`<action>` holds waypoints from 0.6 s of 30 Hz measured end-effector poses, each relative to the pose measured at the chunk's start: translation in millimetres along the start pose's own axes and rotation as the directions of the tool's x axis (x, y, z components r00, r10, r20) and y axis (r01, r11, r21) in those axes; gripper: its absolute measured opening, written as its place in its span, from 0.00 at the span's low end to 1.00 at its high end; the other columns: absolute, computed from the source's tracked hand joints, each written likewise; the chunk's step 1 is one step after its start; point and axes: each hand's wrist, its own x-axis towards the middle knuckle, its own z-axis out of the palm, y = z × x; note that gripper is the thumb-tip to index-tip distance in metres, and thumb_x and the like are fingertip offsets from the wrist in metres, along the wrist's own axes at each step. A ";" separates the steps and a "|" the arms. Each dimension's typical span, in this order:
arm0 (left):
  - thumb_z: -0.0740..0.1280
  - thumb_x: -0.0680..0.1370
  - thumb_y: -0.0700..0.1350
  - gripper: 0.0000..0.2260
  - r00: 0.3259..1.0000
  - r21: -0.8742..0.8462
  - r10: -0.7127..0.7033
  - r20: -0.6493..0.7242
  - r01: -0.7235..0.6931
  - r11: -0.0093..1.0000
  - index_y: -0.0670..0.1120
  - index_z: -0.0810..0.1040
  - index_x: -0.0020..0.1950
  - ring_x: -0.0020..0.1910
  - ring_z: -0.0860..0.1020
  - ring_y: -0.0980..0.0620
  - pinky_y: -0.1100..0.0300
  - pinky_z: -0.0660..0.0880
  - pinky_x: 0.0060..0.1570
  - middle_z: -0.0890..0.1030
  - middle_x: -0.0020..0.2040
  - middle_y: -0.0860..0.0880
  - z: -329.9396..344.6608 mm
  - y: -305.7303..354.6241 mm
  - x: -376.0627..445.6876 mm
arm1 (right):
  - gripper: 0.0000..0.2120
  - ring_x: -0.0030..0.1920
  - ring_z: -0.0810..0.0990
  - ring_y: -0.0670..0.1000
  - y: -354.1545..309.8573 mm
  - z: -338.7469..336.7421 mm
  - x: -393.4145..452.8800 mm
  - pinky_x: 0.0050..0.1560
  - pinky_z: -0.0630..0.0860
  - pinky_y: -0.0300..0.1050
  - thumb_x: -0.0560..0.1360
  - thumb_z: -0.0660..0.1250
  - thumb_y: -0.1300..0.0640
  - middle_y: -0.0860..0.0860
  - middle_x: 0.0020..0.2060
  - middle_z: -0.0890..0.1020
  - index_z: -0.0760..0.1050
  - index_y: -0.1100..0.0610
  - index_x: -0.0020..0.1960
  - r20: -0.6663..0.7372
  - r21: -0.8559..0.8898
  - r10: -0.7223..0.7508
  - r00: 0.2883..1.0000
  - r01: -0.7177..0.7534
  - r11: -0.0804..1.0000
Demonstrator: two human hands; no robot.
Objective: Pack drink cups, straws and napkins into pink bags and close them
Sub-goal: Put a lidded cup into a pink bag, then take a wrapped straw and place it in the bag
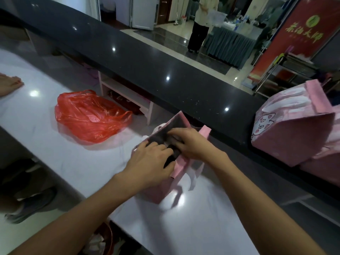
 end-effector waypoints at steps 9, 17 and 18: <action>0.53 0.77 0.58 0.21 0.980 -0.007 0.156 -0.120 -0.158 0.987 0.53 0.80 0.60 0.54 0.80 0.46 0.47 0.76 0.54 0.83 0.56 0.51 -10.1 107.8 10.3 | 0.17 0.69 0.74 0.52 28.2 -54.8 -171.4 0.69 0.70 0.48 0.79 0.67 0.59 0.51 0.69 0.77 0.77 0.55 0.68 -0.382 0.074 0.121 0.916 -0.100 0.992; 0.61 0.83 0.54 0.17 0.922 -0.036 0.387 -0.002 -0.387 0.921 0.53 0.74 0.71 0.65 0.75 0.49 0.49 0.73 0.62 0.77 0.68 0.52 42.5 285.7 -32.7 | 0.20 0.71 0.71 0.49 91.4 -29.3 -395.6 0.72 0.69 0.49 0.80 0.66 0.55 0.48 0.71 0.75 0.73 0.52 0.72 -0.362 0.187 0.465 0.808 -0.426 0.885; 0.61 0.83 0.55 0.17 0.909 -0.051 0.416 0.013 -0.415 0.908 0.54 0.74 0.71 0.65 0.75 0.50 0.50 0.73 0.62 0.77 0.68 0.53 51.8 308.6 -38.6 | 0.20 0.71 0.71 0.50 98.1 -24.8 -425.4 0.71 0.69 0.50 0.80 0.66 0.54 0.48 0.71 0.75 0.73 0.51 0.72 -0.360 0.203 0.512 0.780 -0.470 0.859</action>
